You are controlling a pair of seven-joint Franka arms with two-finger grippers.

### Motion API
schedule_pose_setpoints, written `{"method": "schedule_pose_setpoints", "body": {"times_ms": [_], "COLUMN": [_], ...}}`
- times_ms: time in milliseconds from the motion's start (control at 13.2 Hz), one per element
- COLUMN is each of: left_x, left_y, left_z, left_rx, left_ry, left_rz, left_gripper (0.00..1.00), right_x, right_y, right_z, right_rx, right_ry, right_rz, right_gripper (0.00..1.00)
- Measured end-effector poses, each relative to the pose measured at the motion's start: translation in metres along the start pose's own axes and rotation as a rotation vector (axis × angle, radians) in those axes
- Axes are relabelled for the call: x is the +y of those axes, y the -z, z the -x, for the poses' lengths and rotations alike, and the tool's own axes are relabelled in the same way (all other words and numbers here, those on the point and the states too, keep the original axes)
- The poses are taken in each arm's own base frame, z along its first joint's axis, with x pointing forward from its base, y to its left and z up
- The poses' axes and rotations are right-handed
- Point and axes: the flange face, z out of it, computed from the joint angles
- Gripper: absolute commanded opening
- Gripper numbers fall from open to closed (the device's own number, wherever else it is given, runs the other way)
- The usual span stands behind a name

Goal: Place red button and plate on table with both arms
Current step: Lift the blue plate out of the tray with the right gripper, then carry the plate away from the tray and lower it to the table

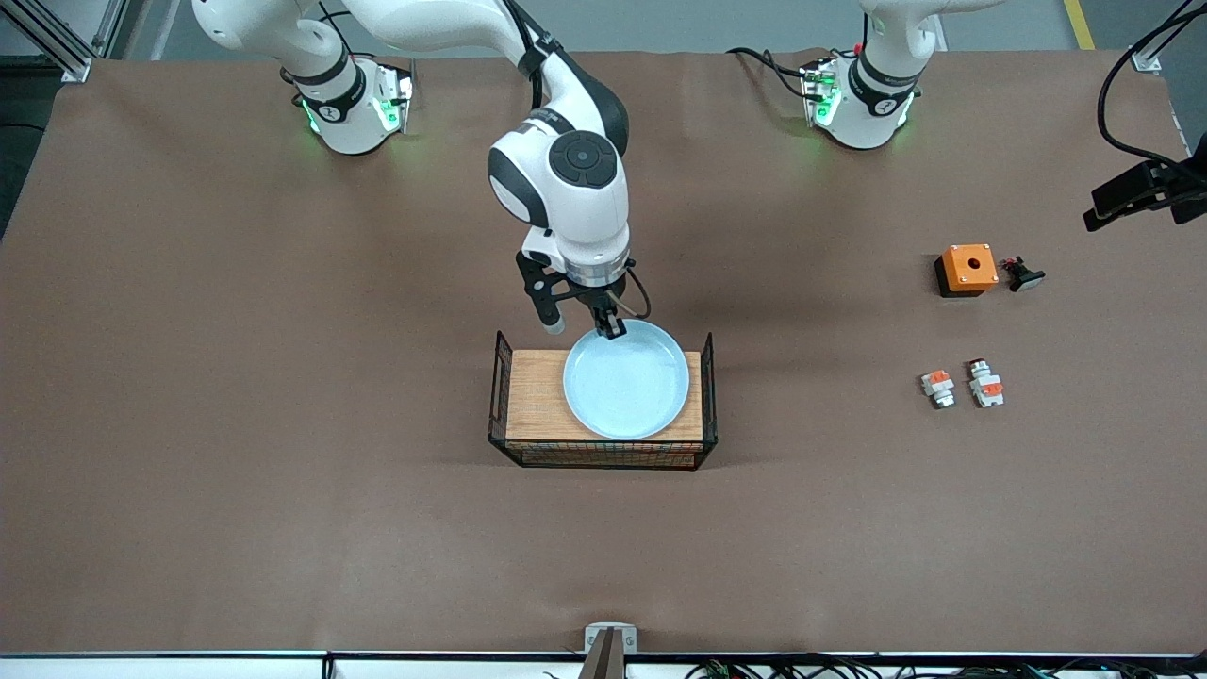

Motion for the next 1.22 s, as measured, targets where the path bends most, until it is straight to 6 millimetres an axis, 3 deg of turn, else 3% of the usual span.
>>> {"method": "schedule_pose_setpoints", "body": {"times_ms": [380, 912, 1064, 1216], "left_x": [0.006, 0.012, 0.012, 0.013], "left_y": [-0.006, -0.011, -0.012, -0.012], "left_z": [0.0, -0.002, -0.003, -0.003], "left_rx": [-0.013, -0.021, -0.022, -0.022], "left_ry": [-0.013, -0.035, -0.036, -0.037], "left_rz": [-0.001, -0.002, -0.002, -0.002], "left_gripper": [1.0, 1.0, 1.0, 1.0], "right_x": [-0.002, 0.015, 0.024, 0.033], "right_y": [0.026, 0.104, 0.129, 0.157], "right_z": [-0.003, -0.018, -0.029, -0.055], "right_rx": [0.004, 0.01, 0.012, 0.01], "right_ry": [0.035, 0.119, 0.181, 0.277], "right_rz": [0.015, 0.1, 0.141, 0.207], "right_gripper": [0.0, 0.0, 0.0, 0.0]}}
